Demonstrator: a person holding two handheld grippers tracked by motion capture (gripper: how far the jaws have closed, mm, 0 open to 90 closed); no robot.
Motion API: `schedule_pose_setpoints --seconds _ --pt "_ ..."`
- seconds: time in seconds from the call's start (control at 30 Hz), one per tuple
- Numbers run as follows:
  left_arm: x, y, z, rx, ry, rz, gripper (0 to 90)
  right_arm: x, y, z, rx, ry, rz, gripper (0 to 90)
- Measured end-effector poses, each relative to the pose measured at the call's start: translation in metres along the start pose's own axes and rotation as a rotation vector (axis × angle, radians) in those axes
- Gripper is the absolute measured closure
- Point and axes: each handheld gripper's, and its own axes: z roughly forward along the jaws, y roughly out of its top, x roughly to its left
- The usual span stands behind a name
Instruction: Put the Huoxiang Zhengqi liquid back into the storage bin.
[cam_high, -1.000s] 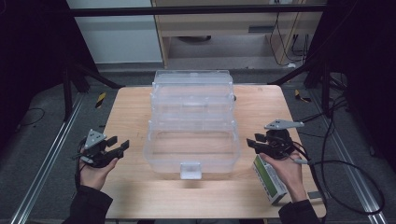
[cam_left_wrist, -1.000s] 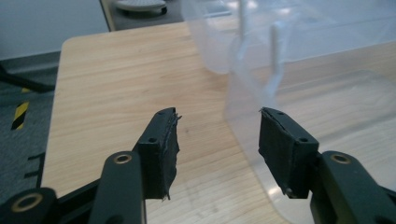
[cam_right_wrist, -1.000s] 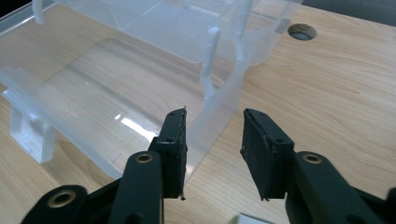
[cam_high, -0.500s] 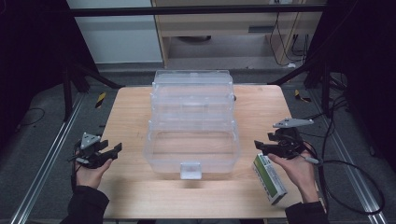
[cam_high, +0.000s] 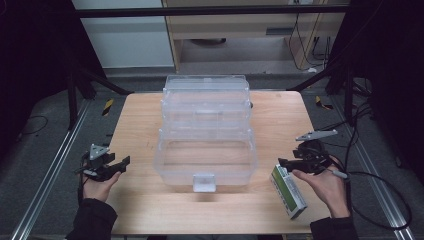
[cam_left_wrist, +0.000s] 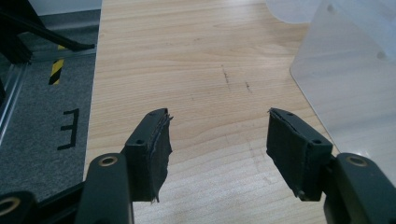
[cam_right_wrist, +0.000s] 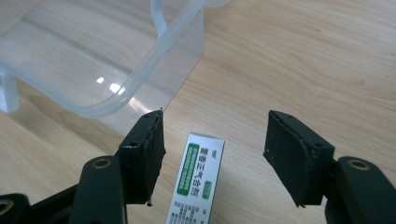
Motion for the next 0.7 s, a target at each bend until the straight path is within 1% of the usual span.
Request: schedule_pose_setpoints --seconds 0.07,0.1,0.13,0.17,0.2,0.27,0.37,0.4,0.43,0.5,0.57,0.63,0.7 --pt "0.0 0.0 0.0 -0.001 0.002 0.001 39.0 0.002 -0.001 0.0 0.021 -0.002 -0.005 38.6" --pt "-0.001 0.001 0.0 0.001 0.0 0.0 39.0 0.002 -0.001 0.0 0.021 -0.002 -0.005 38.6" --pt "-0.002 0.001 0.001 0.001 0.003 0.006 39.0 0.004 -0.001 0.0 0.059 0.007 -0.02 39.7" --pt "-0.002 0.001 0.001 0.001 0.003 0.006 39.0 0.004 -0.001 0.0 0.059 0.007 -0.02 39.7" --pt "-0.004 0.0 0.002 0.006 0.0 0.014 38.9 0.006 -0.001 -0.001 0.079 -0.005 -0.034 40.0" --pt "-0.005 0.0 0.003 0.013 -0.006 0.017 38.9 0.008 -0.001 -0.003 0.091 -0.011 -0.038 39.6" --pt "-0.006 -0.001 0.005 0.021 -0.007 0.025 38.8 0.011 -0.002 -0.005 0.099 -0.007 -0.039 39.6" --pt "-0.006 -0.001 0.005 0.022 -0.006 0.028 38.7 0.012 -0.002 -0.005 0.11 -0.004 -0.039 39.6" --pt "-0.006 -0.001 0.005 0.021 -0.005 0.029 38.7 0.013 -0.003 -0.006 0.131 -0.005 -0.044 39.6" --pt "-0.005 -0.001 0.004 0.019 -0.003 0.025 38.6 0.016 -0.005 -0.008 0.164 -0.016 -0.049 39.9" --pt "-0.005 0.0 0.004 0.017 -0.002 0.022 38.6 0.017 -0.006 -0.008 0.173 -0.01 -0.05 39.9" --pt "-0.006 0.0 0.004 0.019 -0.003 0.026 38.6 0.019 -0.009 -0.007 0.203 -0.01 -0.061 39.9" --pt "-0.006 0.0 0.004 0.02 -0.005 0.027 38.5 0.019 -0.009 -0.007 0.209 -0.011 -0.064 40.0"
